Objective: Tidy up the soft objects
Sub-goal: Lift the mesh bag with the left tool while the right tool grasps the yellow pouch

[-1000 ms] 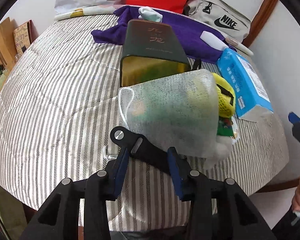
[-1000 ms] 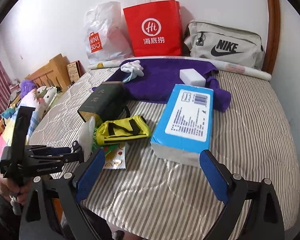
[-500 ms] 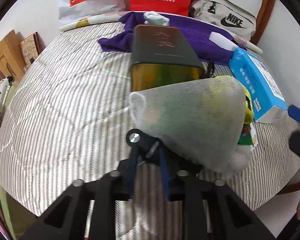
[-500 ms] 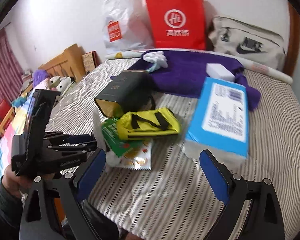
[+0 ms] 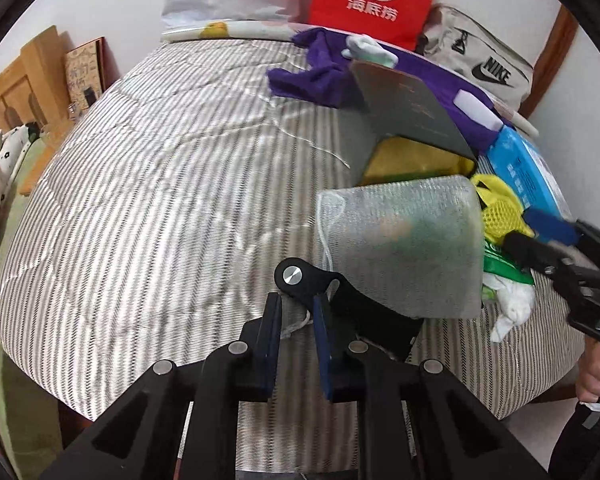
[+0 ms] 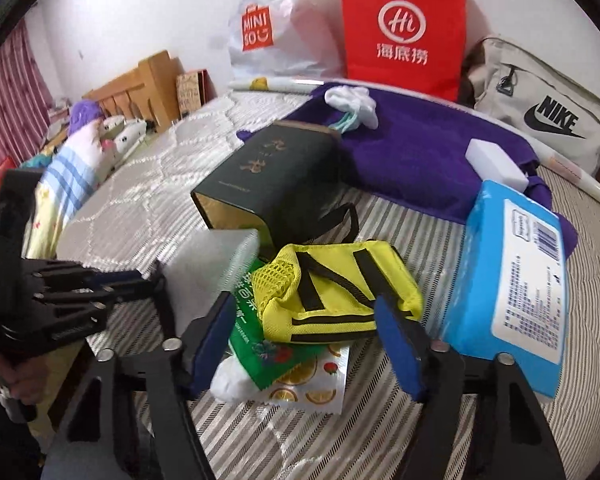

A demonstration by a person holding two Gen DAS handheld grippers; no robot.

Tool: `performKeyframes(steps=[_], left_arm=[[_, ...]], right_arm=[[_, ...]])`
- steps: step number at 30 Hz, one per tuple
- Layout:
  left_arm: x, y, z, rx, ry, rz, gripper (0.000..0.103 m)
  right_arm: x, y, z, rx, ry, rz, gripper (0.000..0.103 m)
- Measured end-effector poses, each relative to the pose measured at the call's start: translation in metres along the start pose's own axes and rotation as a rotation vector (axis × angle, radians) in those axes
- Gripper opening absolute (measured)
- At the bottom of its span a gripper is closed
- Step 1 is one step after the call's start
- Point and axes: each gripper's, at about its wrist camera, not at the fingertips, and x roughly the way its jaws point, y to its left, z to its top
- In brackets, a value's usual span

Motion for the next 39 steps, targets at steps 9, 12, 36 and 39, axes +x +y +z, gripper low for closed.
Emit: performKeyframes(steps=[9,12,36,39], left_arm=[[0.003,0.01,0.002,-0.025,0.005,-0.098,0.016],[0.008,0.009,0.003,-0.034,0.011,-0.118,0.02],[0.005,-0.016,0.005,0.05,-0.094,-0.036,0.008],[-0.002,-0.015,0.002,0.053,-0.109,-0.035,0.007]], right_arm=[[-0.011,0.006,-0.005,-0.029,-0.004,0.013,0.018],[-0.021,0.005,-0.01,-0.026,-0.01,0.021,0.018],[-0.101,-0.024,-0.086,0.063,-0.025,0.014,0.017],[-0.1,-0.028,-0.095,0.074,-0.019,0.03,0.017]])
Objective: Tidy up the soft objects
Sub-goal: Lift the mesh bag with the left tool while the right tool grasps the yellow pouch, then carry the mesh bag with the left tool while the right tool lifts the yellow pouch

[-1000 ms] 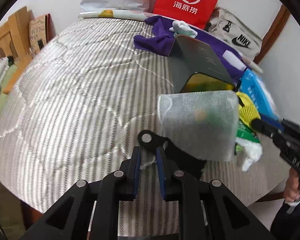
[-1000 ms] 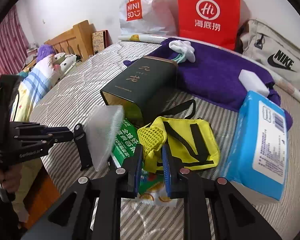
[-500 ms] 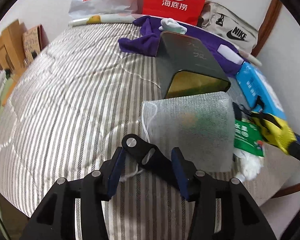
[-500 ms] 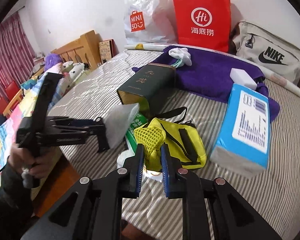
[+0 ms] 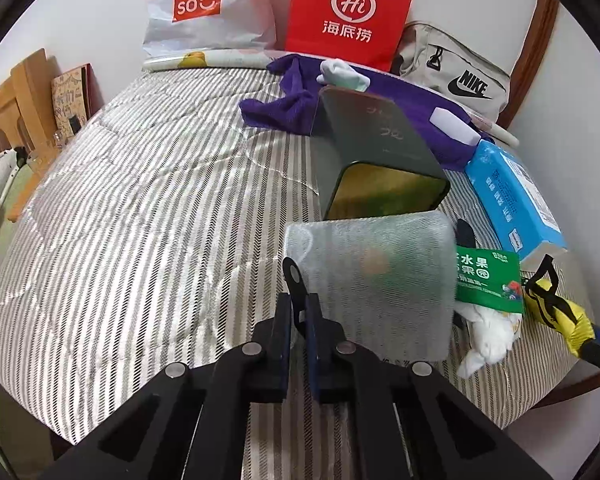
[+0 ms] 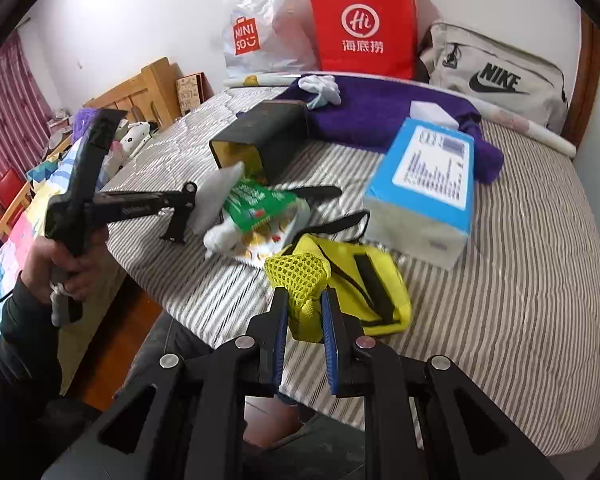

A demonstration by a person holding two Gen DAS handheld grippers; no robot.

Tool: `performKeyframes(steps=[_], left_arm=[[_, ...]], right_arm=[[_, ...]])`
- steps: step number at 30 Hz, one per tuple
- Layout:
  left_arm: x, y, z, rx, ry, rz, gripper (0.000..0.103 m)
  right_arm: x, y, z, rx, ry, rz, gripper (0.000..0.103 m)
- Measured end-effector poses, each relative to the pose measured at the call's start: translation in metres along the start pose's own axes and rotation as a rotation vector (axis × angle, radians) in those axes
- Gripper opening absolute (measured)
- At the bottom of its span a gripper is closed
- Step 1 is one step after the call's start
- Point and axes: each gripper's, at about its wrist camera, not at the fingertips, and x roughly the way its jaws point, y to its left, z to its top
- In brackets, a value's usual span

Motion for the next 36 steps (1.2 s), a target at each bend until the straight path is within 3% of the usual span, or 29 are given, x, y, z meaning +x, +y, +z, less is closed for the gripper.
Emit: performKeyframes(steps=[13,17,23,25,27,29,36], left_arm=[[-0.001,-0.011,-0.001,0.024,0.018,-0.034,0.006],[0.009,-0.017,0.002,0.036,0.038,-0.062,0.006],[0.018,-0.027,0.006,0.063,0.058,-0.087,0.008],[0.021,-0.032,0.006,0.077,0.061,-0.082,0.011],[0.023,-0.036,0.005,0.092,0.055,-0.075,0.012],[0.021,-0.038,0.004,0.105,0.041,-0.068,0.013],[0.006,-0.033,0.003,0.087,0.004,-0.09,0.006]], right_arm=[[0.04,0.008,-0.01,-0.02,0.028,-0.035,0.018],[0.052,0.007,-0.012,-0.009,0.038,-0.044,0.03],[0.061,0.012,-0.012,-0.032,0.033,-0.073,0.038],[0.064,0.014,-0.012,-0.047,0.035,-0.088,0.038],[0.065,0.015,-0.014,-0.064,0.03,-0.115,0.029],[0.064,0.016,-0.015,-0.076,0.024,-0.123,0.027],[0.042,0.013,-0.012,-0.038,-0.011,-0.081,0.02]])
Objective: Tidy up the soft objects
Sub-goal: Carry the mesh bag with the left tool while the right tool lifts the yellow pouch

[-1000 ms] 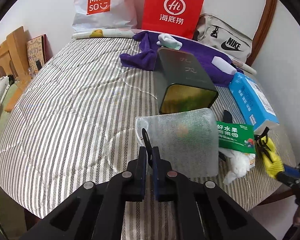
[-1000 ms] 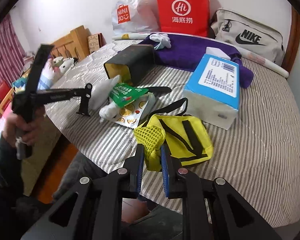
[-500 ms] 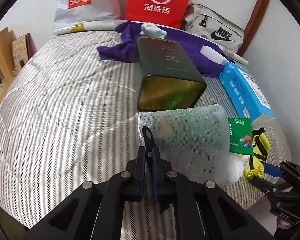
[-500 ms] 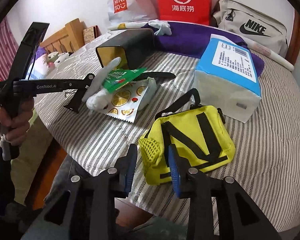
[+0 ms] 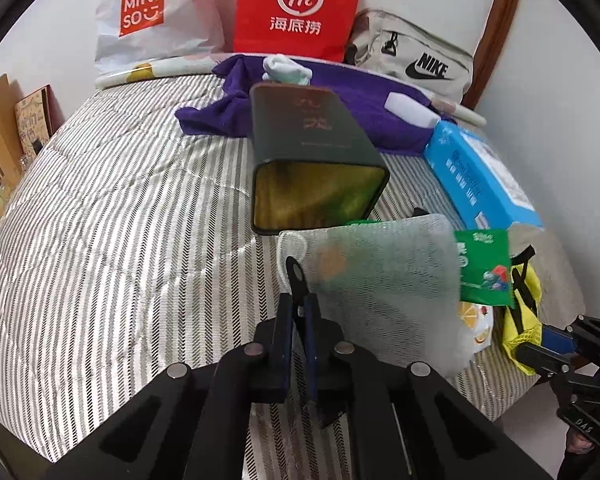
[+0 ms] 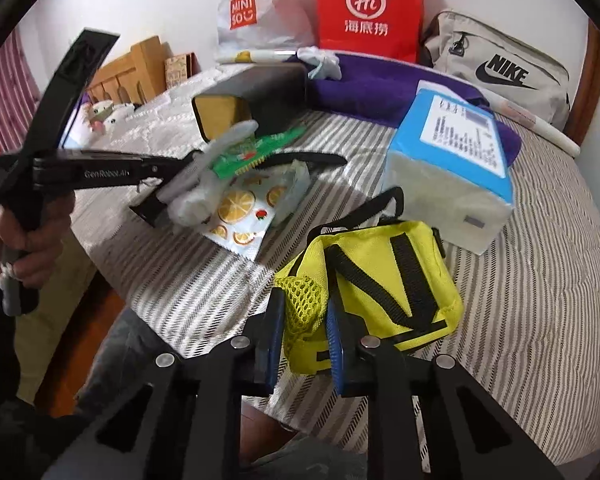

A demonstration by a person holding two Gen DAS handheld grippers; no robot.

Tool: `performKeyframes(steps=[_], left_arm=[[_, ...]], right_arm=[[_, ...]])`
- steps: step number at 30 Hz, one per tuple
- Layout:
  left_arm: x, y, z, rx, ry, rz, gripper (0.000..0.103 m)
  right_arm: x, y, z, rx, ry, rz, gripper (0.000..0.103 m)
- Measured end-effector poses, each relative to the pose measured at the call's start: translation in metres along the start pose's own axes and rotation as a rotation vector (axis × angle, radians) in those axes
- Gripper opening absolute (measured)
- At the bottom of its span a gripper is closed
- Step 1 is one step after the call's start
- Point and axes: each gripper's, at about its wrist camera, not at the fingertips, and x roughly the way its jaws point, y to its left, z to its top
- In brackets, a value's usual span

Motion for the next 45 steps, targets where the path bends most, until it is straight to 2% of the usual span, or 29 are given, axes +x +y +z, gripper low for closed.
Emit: performKeyframes(steps=[3,14,21,26,29,33,37,41,45], left_arm=[[-0.007,0.003,0.0,-0.015,-0.011,-0.001,0.006],[-0.032,0.01,0.006,-0.06,-0.052,-0.034,0.005],[-0.049,0.024,0.013,-0.121,-0.078,-0.11,0.005],[-0.063,0.024,0.021,-0.124,-0.107,-0.125,0.005],[-0.068,0.024,0.027,-0.141,-0.115,-0.214,0.005],[-0.068,0.013,0.033,-0.115,-0.121,-0.234,0.005],[-0.057,0.002,0.03,-0.086,-0.083,-0.24,0.005],[-0.034,-0.002,0.015,-0.068,-0.001,-0.173,0.005],[-0.014,0.007,0.001,-0.103,0.068,-0.177,0.005]], right_arm=[[-0.014,-0.002,0.003,0.018,-0.025,0.028,0.02],[-0.05,-0.007,0.013,0.032,-0.105,0.033,0.019],[-0.059,-0.014,0.017,0.04,-0.122,0.015,0.02],[-0.062,-0.015,0.02,0.038,-0.13,0.013,0.02],[-0.062,-0.014,0.021,0.036,-0.129,0.014,0.02],[-0.062,-0.014,0.022,0.036,-0.128,0.015,0.02],[-0.062,-0.015,0.022,0.036,-0.122,0.014,0.02],[-0.06,-0.015,0.02,0.036,-0.111,0.014,0.02],[-0.057,-0.013,0.02,0.034,-0.103,0.018,0.02]])
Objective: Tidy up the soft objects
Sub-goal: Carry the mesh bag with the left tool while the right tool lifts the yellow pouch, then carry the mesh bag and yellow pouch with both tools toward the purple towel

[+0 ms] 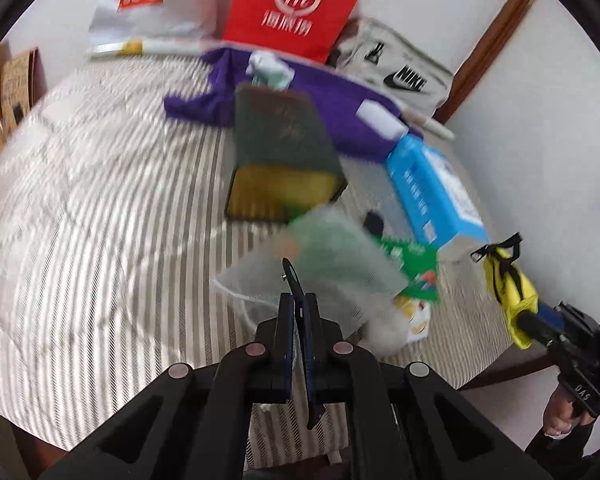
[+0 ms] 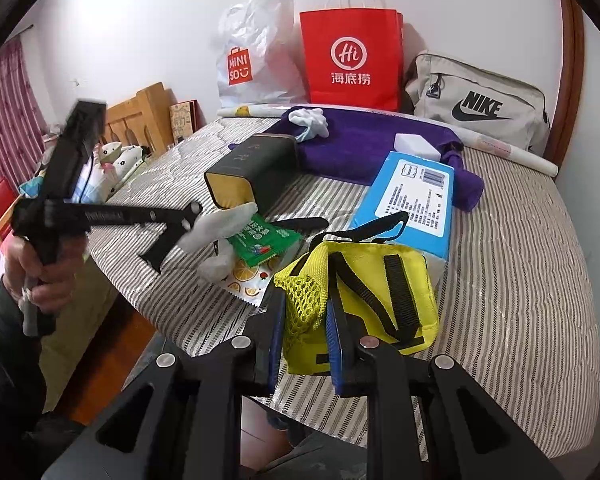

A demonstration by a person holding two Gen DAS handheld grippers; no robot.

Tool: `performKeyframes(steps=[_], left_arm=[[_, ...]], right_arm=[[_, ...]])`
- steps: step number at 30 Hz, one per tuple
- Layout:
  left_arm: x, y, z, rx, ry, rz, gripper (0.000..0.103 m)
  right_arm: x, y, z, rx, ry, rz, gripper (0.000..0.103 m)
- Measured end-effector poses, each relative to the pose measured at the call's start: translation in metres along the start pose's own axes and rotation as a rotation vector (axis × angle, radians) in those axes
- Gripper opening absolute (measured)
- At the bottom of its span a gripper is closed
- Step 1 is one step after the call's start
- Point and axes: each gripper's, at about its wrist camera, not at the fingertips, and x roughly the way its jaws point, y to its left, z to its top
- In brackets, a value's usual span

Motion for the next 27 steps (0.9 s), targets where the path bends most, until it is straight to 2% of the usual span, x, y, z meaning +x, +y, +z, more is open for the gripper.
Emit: performKeyframes(steps=[6,8,9,10,12,14,16,19,24,27], left_arm=[[0.02,-0.001,-0.01,0.028,0.046,0.047,0.006],[0.02,-0.001,-0.01,0.027,0.054,0.042,0.009],[0.021,-0.001,-0.01,0.025,0.058,0.038,0.012],[0.022,-0.002,-0.01,0.028,0.063,0.037,0.021],[0.021,-0.005,-0.011,0.053,0.063,0.046,0.027],[0.019,-0.009,-0.013,0.095,0.061,0.084,0.031],[0.017,-0.014,-0.018,0.14,0.063,0.138,0.046],[0.013,-0.018,-0.026,0.192,0.063,0.224,0.047],[0.006,-0.024,-0.034,0.192,0.076,0.219,0.047],[0.016,-0.034,-0.04,0.221,0.099,0.28,0.047]], right_arm=[[0.006,0.003,-0.002,-0.009,0.017,0.009,0.02],[0.007,0.003,-0.002,-0.009,0.021,0.009,0.02],[0.007,0.003,-0.002,-0.008,0.023,0.009,0.02],[0.008,0.002,-0.002,-0.007,0.025,0.009,0.02],[0.008,0.001,-0.003,-0.006,0.029,0.008,0.02],[0.009,0.001,-0.003,-0.005,0.03,0.008,0.02],[0.009,0.001,-0.003,-0.004,0.03,0.008,0.02],[0.009,0.0,-0.004,-0.003,0.03,0.008,0.02],[0.013,-0.002,-0.005,0.002,0.038,0.018,0.02],[0.015,-0.001,-0.006,-0.002,0.04,0.025,0.02]])
